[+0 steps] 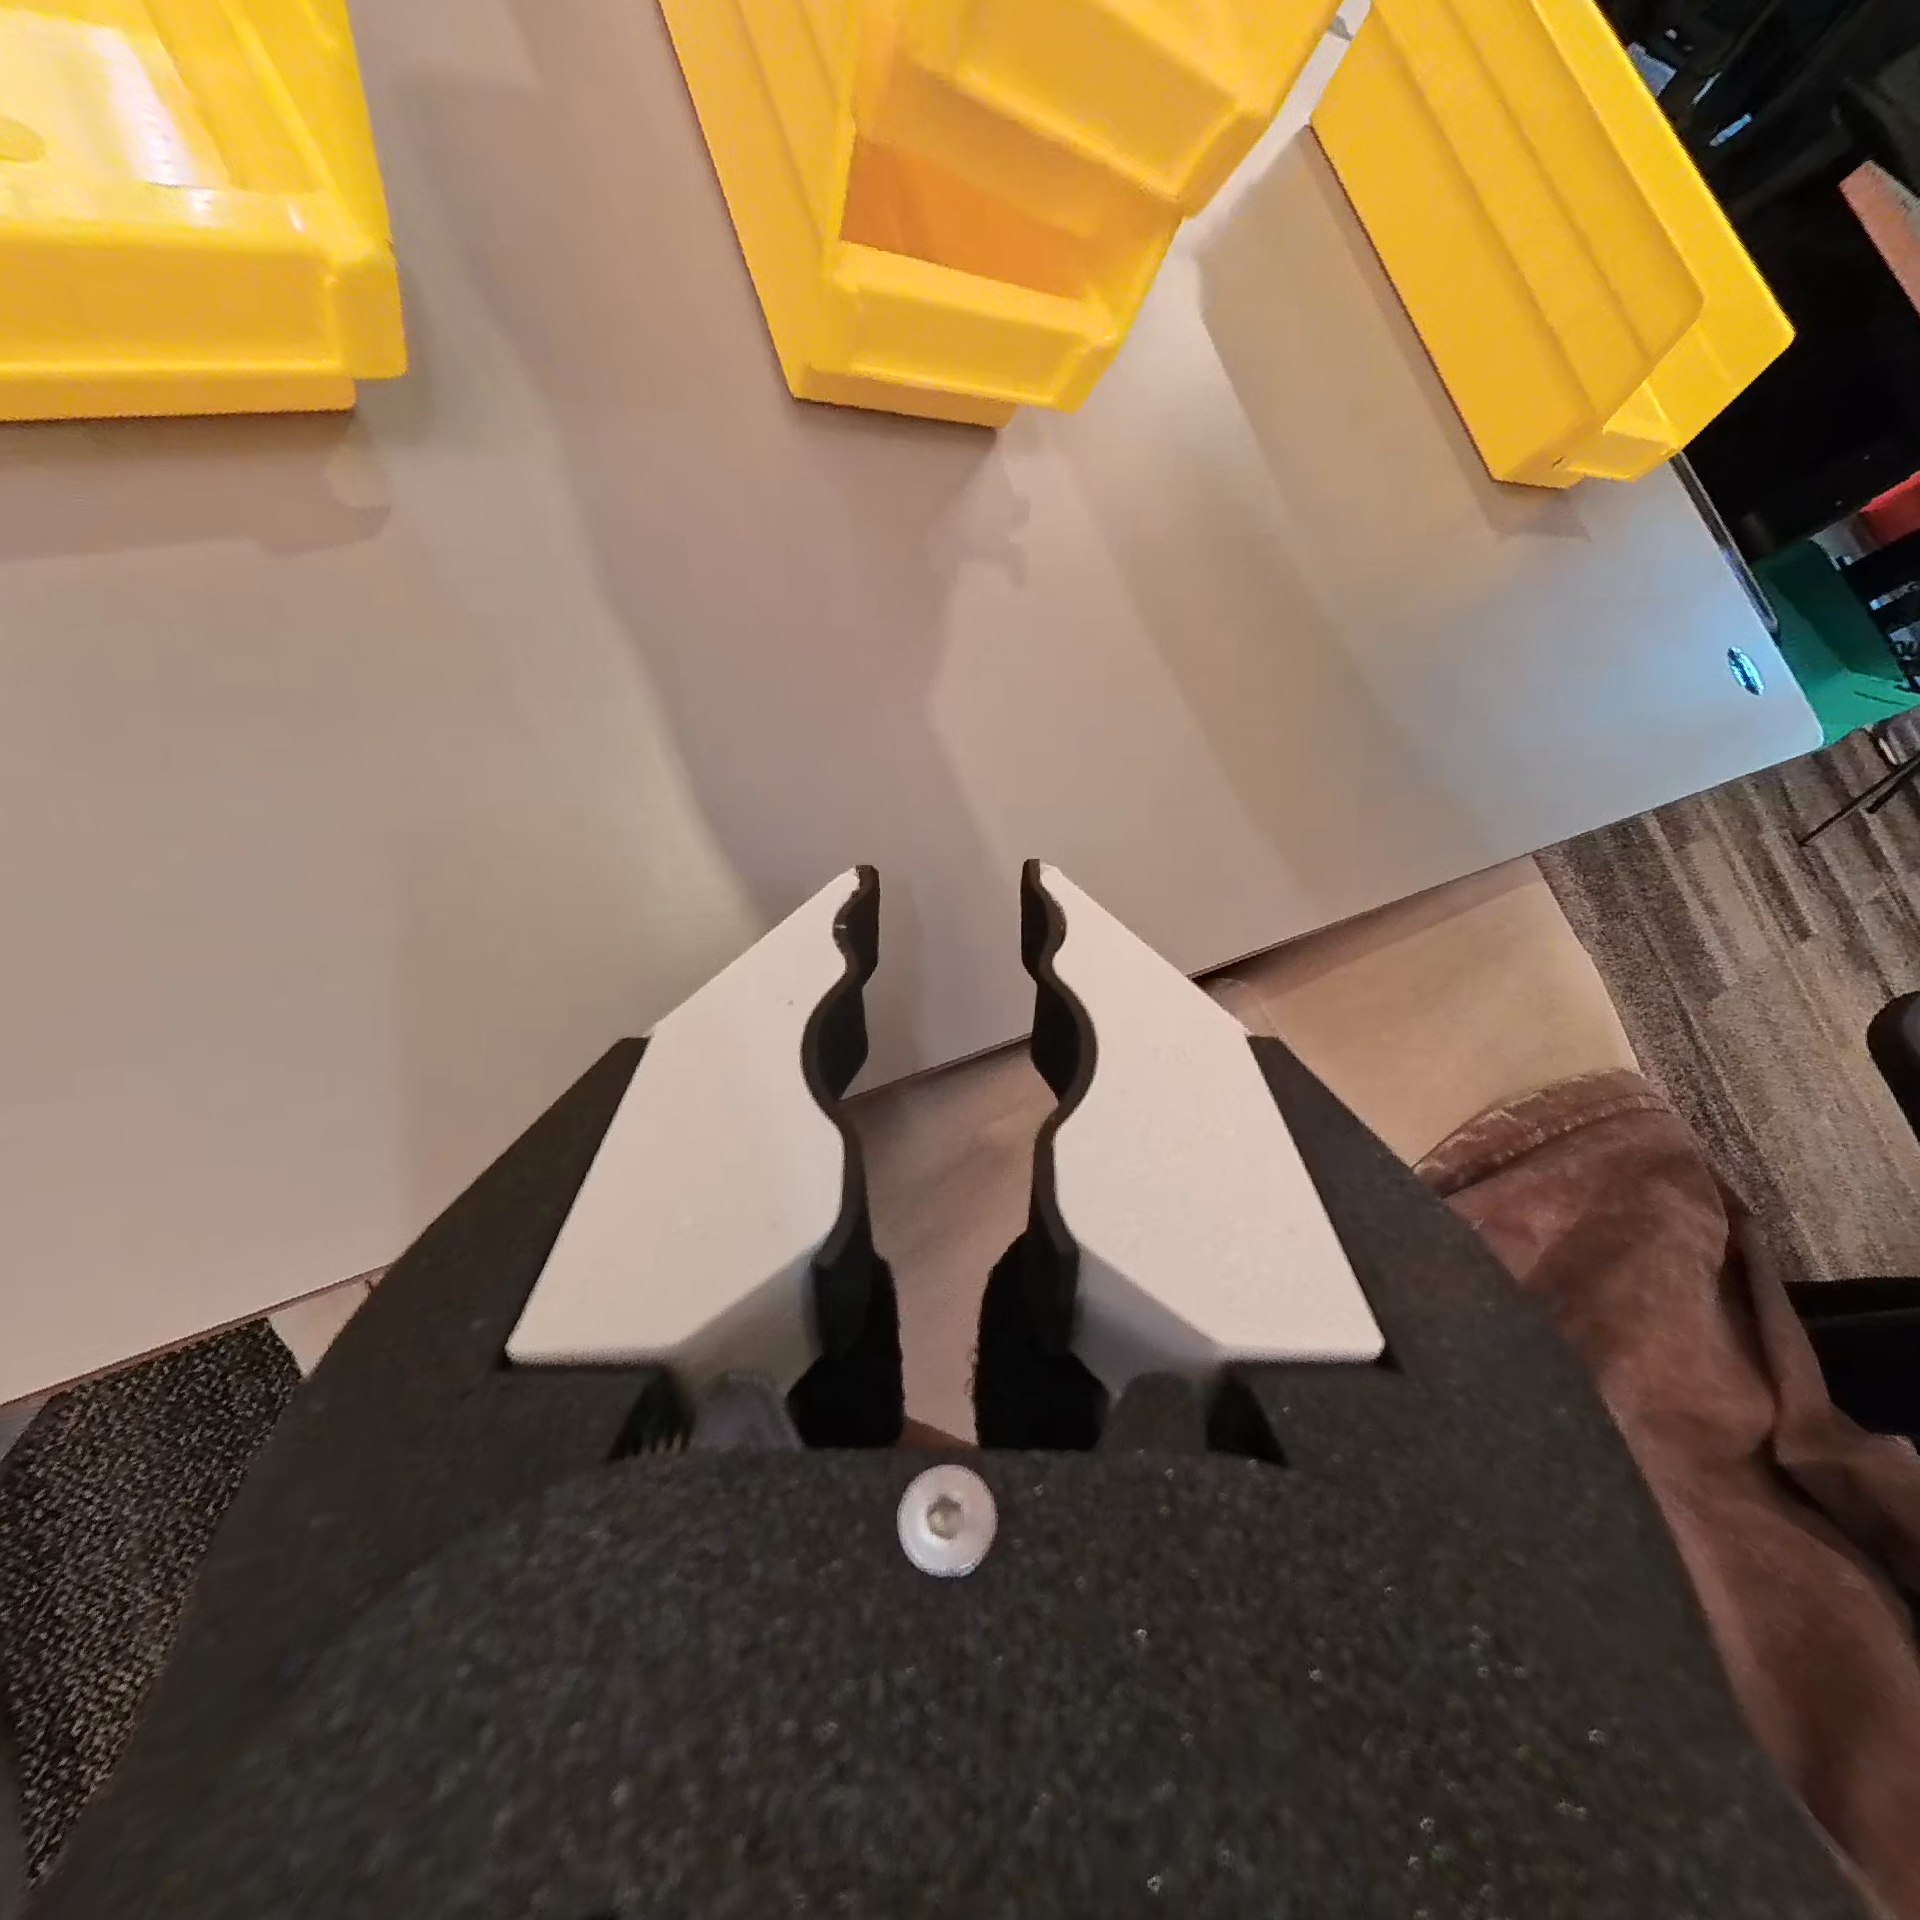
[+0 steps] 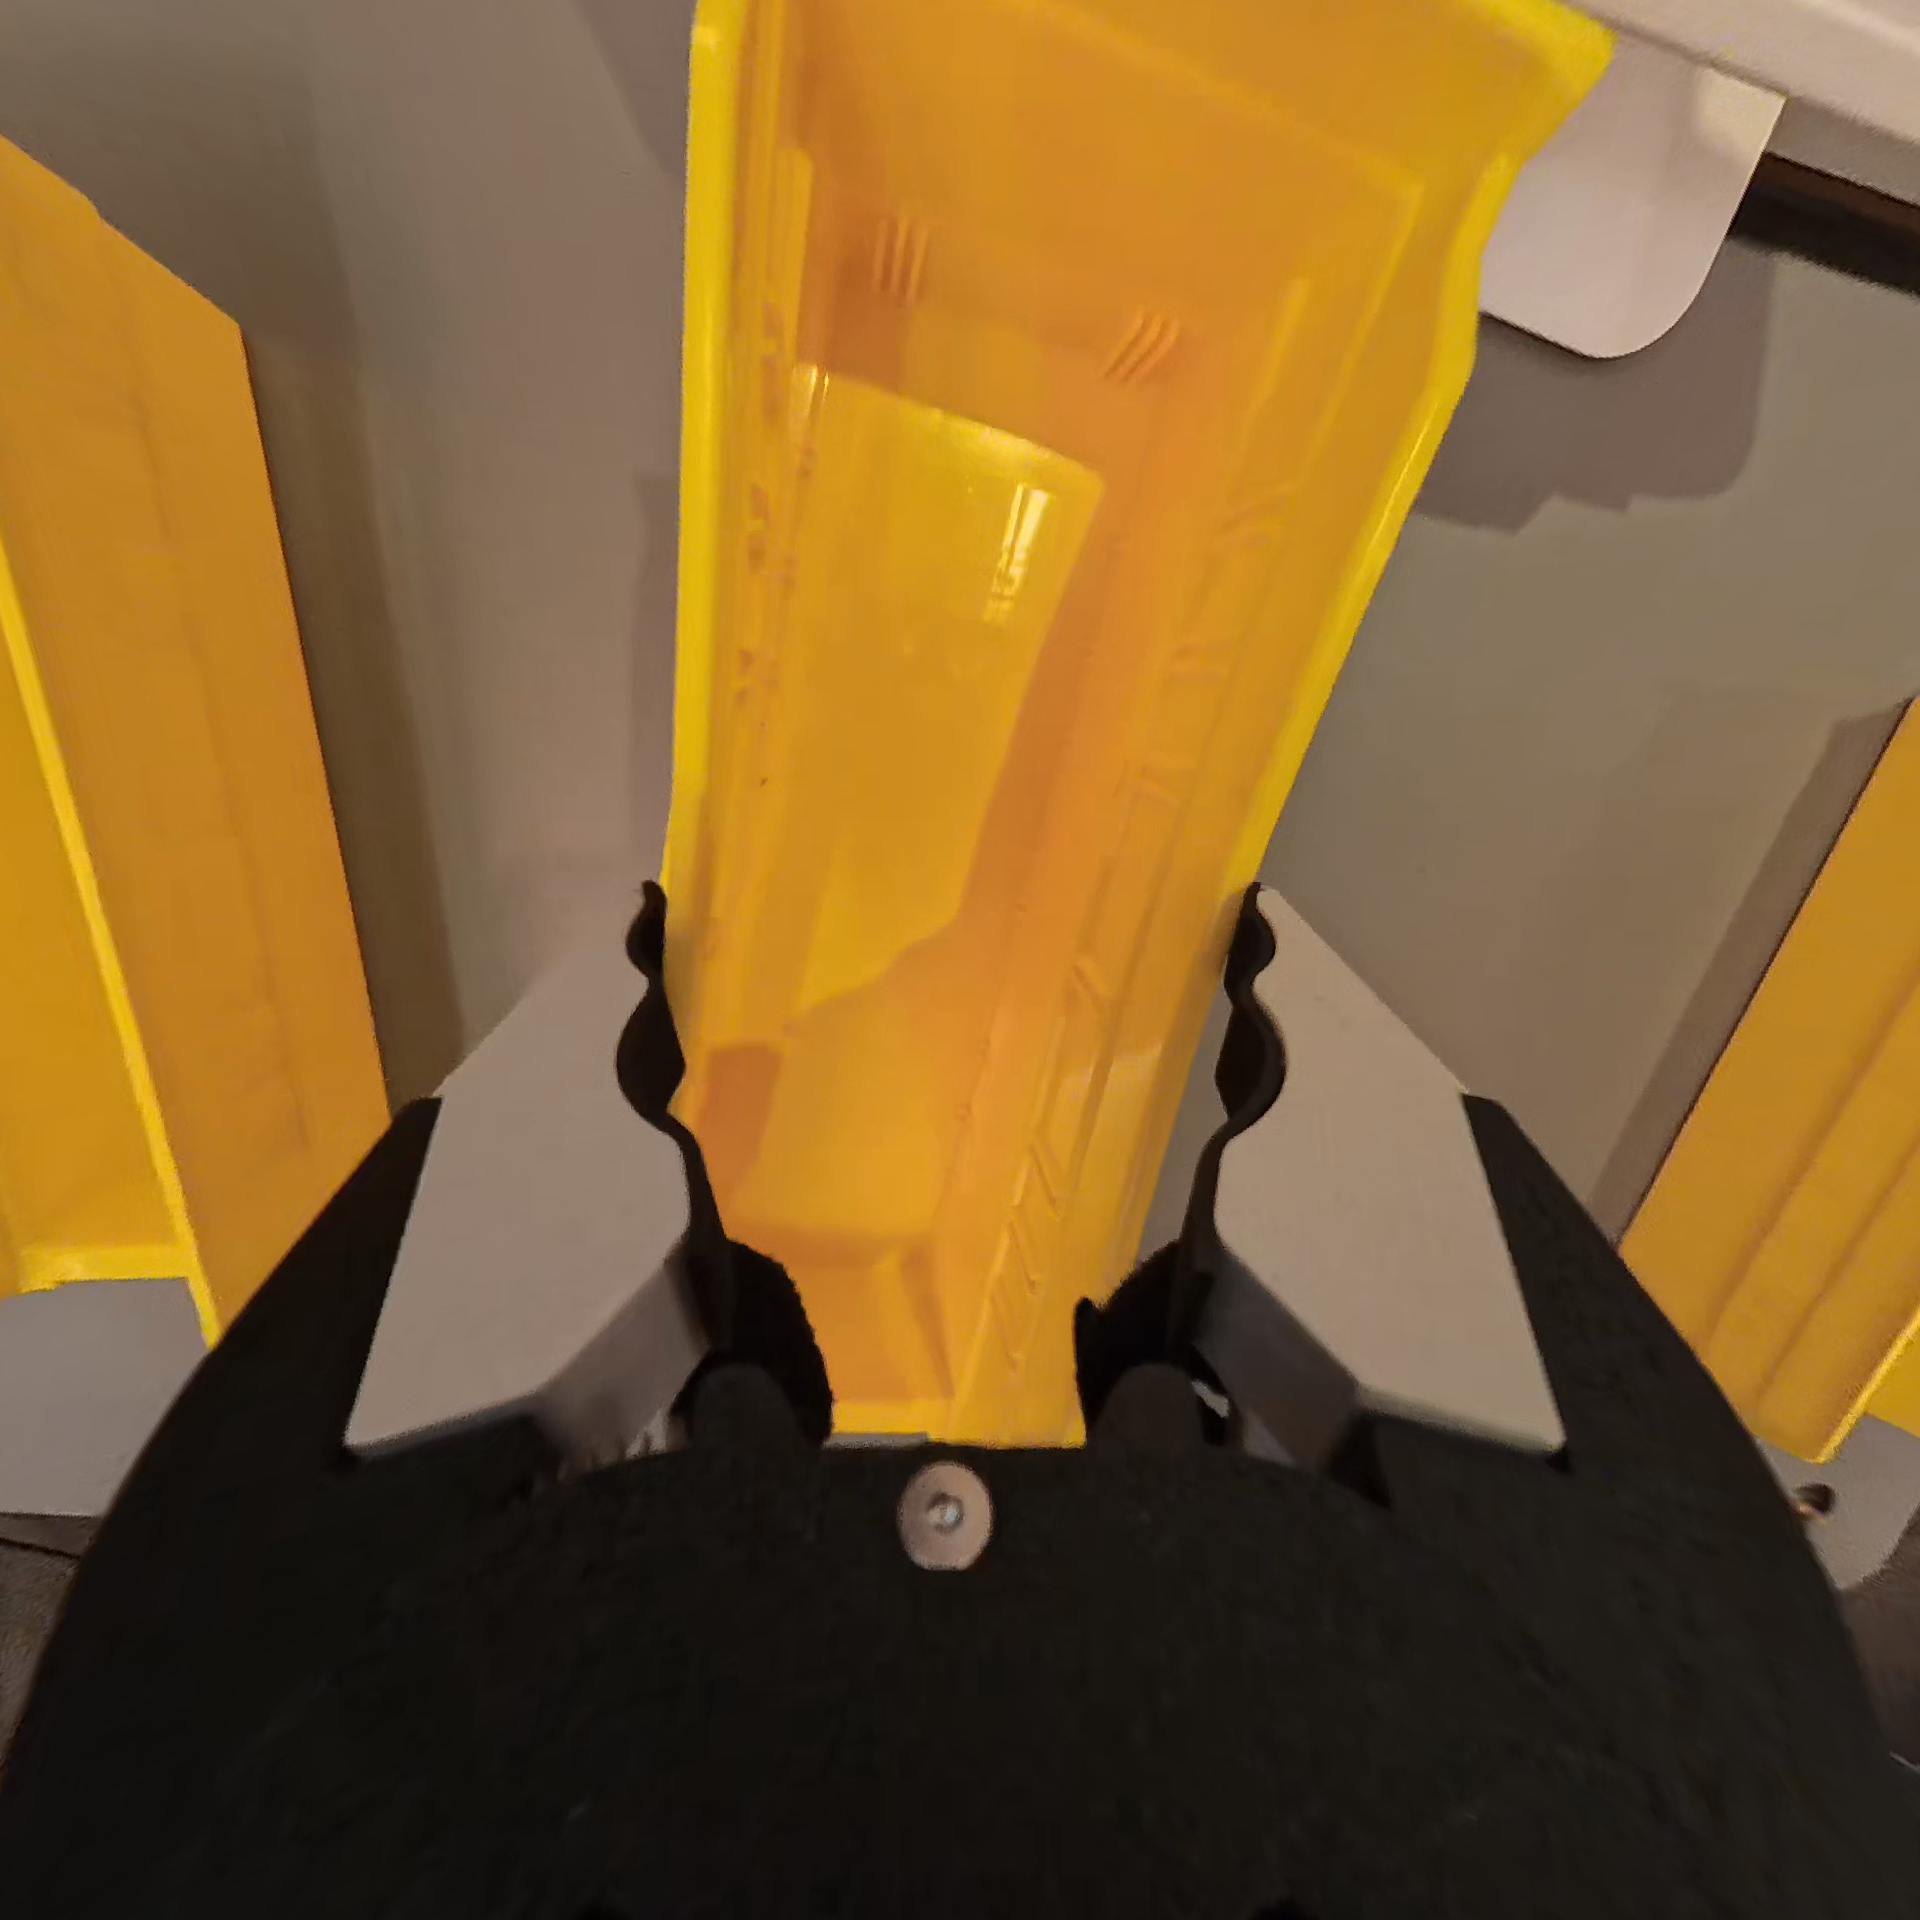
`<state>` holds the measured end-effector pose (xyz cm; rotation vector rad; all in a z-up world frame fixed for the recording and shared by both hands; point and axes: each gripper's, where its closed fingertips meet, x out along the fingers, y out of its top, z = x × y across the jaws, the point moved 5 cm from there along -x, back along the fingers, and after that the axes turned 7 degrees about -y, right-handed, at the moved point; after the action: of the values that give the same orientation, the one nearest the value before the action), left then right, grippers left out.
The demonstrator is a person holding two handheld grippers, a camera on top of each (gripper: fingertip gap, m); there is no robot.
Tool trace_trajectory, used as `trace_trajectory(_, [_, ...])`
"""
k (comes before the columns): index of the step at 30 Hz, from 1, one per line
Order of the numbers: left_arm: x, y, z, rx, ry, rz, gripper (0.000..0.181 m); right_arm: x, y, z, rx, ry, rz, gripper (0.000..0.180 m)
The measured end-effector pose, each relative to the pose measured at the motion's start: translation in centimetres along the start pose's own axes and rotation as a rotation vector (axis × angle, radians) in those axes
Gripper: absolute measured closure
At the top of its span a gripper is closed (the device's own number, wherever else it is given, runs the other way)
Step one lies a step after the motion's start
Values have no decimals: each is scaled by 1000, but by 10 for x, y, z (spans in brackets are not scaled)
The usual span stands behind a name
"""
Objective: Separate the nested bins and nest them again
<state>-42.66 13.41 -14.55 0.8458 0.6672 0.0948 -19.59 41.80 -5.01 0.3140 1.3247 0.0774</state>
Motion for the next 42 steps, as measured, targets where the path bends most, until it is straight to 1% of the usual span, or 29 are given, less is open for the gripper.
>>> trace_trajectory(2, [-1,0,-1,-4,1,4,156,5,-3,-3,-20,-5,-29,72])
trace_trajectory(7, [-3,3,-7,-27,1,16,156,17,-2,-6,19,-23,-26,71])
trace_trajectory(11, [-5,3,-7,-28,0,21,156,27,-4,-12,-4,-48,-37,68])
trace_trajectory(12, [-4,3,-7,-29,-2,20,156,31,-5,-14,-10,-54,-39,66])
trace_trajectory(15, [-4,3,-7,-28,-8,14,155,39,-7,-19,-22,-70,-42,54])
trace_trajectory(19, [-5,4,-9,-10,4,17,155,38,-9,-22,-65,-40,-40,45])
trace_trajectory(22, [-11,11,-18,15,44,52,150,18,-4,-25,-132,6,73,40])
trace_trajectory(25, [-20,22,-32,18,109,115,134,-18,-14,-27,-200,139,263,40])
trace_trajectory(26, [-23,25,-37,18,131,136,128,-33,-26,-25,-223,192,342,41])
trace_trajectory(28, [-30,33,-46,33,185,180,114,-59,-66,-13,-285,271,507,44])
trace_trajectory(30, [-32,45,-56,73,258,206,98,-75,-126,7,-327,340,660,52])
trace_trajectory(31, [-32,53,-60,83,285,217,87,-79,-158,19,-317,370,718,59])
trace_trajectory(32, [-30,62,-64,80,303,227,80,-79,-191,32,-290,408,764,67])
trace_trajectory(34, [-21,89,-68,88,323,208,65,-72,-253,54,-242,485,810,80])
trace_trajectory(35, [-15,105,-73,111,357,168,57,-67,-278,63,-206,523,823,87])
trace_trajectory(37, [-2,145,-85,127,407,88,50,-53,-319,71,-163,589,792,89])
trace_trajectory(39, [11,189,-104,159,491,-7,44,-35,-346,76,-184,573,753,87])
trace_trajectory(40, [18,209,-115,179,543,-48,44,-26,-354,78,-182,554,758,87])
trace_trajectory(42, [38,235,-137,122,574,-165,42,-10,-368,79,-163,557,748,87])
